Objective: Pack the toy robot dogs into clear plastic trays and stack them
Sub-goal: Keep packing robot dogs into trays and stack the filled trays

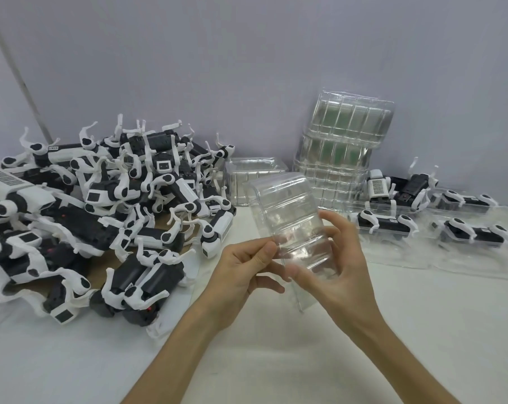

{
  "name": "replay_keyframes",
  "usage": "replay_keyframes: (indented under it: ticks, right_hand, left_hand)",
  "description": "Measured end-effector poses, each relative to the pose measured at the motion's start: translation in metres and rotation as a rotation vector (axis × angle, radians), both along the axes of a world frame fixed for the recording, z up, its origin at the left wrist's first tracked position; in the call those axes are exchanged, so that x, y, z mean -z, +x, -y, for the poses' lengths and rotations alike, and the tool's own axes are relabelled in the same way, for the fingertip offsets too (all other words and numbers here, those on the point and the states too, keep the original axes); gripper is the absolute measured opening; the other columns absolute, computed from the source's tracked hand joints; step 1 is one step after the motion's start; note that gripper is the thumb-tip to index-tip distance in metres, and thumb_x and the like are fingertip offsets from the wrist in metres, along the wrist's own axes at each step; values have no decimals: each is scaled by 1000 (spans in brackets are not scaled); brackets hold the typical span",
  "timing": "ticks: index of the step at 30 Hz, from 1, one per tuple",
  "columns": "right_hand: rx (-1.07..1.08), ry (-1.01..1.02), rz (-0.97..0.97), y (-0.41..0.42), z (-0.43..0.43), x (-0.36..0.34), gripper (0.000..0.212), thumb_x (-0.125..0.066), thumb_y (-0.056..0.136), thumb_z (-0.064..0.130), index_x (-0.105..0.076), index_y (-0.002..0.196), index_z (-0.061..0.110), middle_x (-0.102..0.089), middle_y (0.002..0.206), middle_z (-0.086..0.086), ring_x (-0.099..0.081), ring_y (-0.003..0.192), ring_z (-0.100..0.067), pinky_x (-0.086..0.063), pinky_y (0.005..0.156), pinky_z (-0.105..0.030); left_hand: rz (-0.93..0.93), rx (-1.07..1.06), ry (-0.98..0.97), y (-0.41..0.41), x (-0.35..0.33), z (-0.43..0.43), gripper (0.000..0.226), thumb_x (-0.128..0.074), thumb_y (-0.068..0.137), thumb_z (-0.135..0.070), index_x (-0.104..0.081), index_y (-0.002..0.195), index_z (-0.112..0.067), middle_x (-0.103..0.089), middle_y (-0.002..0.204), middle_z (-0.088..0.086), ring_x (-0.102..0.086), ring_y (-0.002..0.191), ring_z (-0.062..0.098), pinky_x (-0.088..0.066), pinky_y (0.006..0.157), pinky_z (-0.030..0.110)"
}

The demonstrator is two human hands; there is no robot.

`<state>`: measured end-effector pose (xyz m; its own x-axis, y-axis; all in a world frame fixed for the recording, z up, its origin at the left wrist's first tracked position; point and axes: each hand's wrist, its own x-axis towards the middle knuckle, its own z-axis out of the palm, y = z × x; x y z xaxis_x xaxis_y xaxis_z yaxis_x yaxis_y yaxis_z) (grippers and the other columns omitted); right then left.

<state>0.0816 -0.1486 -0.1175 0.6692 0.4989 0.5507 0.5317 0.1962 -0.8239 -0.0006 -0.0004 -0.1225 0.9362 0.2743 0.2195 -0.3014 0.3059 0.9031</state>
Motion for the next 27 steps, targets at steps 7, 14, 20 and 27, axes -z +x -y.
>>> replay_keyframes:
  ticks: [7,14,20,27]
  right_hand:
    - [129,-66,54,-4,-2,6,93,-88,57,51,-38,134,45,-54,112,13,-62,90,-17,-57,68,-41]
    - [179,-37,144,-5,-2,8,83,-86,67,38,-39,135,34,-60,106,16,-64,87,-16,-55,64,-30]
    - [183,-45,187,-3,-2,9,83,-84,69,41,-39,137,29,-62,110,10,-65,89,-20,-55,73,-32]
    - [224,-58,194,0,-1,9,82,-85,67,39,-40,135,30,-61,106,10,-64,82,-18,-54,62,-34]
  left_hand:
    - [16,-57,100,1,-2,4,21,-62,90,-32,-78,101,-25,-76,99,15,-71,73,16,-58,64,28]
    - [41,-201,198,2,-3,9,18,-59,87,-11,-71,99,-7,-76,88,17,-70,67,23,-58,59,31]
    - [22,-130,210,-1,-4,9,19,-65,85,-10,-78,97,-18,-76,93,18,-67,68,19,-59,64,31]
    - [5,-119,219,2,-3,9,21,-64,87,-14,-78,103,-18,-74,94,22,-70,73,20,-59,67,32]
